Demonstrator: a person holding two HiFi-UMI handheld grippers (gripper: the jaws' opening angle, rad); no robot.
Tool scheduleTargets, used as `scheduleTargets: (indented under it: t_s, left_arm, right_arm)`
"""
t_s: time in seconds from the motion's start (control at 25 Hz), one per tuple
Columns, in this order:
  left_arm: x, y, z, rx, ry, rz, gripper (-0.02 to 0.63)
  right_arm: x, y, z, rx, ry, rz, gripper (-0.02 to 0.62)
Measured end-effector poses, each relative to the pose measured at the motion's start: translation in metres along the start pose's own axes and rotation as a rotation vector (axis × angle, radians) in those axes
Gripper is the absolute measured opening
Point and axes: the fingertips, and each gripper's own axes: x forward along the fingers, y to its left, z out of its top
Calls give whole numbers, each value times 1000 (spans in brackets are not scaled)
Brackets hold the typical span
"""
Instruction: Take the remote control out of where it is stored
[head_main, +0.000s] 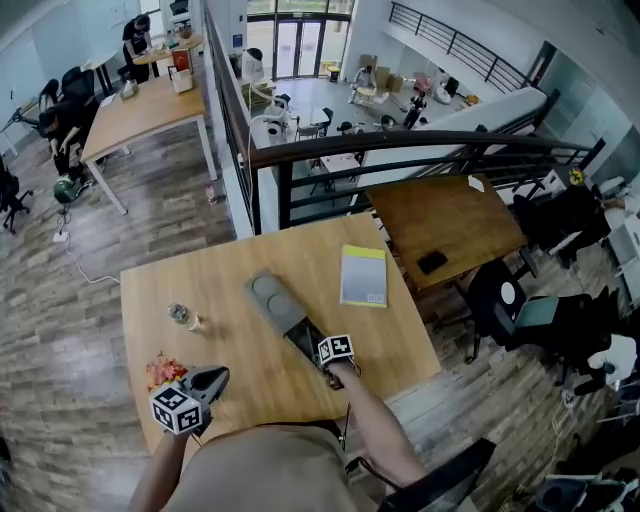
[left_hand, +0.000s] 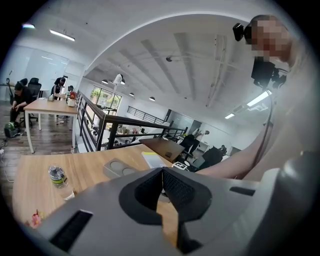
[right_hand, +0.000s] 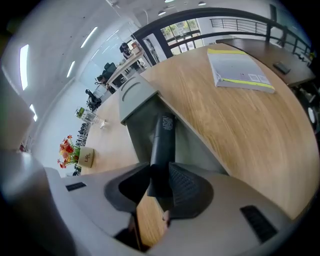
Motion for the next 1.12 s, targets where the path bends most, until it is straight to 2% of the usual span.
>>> scheduleTargets:
  t_s: [0.4, 0.8, 0.92, 1.12]
  left_arm:
    - [-7, -6, -23, -71, 13, 58, -3]
    - [4, -21, -37, -105, 21, 96, -3]
    - [6, -27, -41, -116, 19, 110, -3]
    - [12, -34, -45, -143, 6, 147, -3]
  right_arm:
    - [-10, 0, -6, -21, 7, 26, 114]
    - [-15, -5, -9, -33, 31, 120, 114]
    - [-21, -3, -10, 4, 35, 178, 114]
    - [-34, -1, -12, 142, 41, 308, 114]
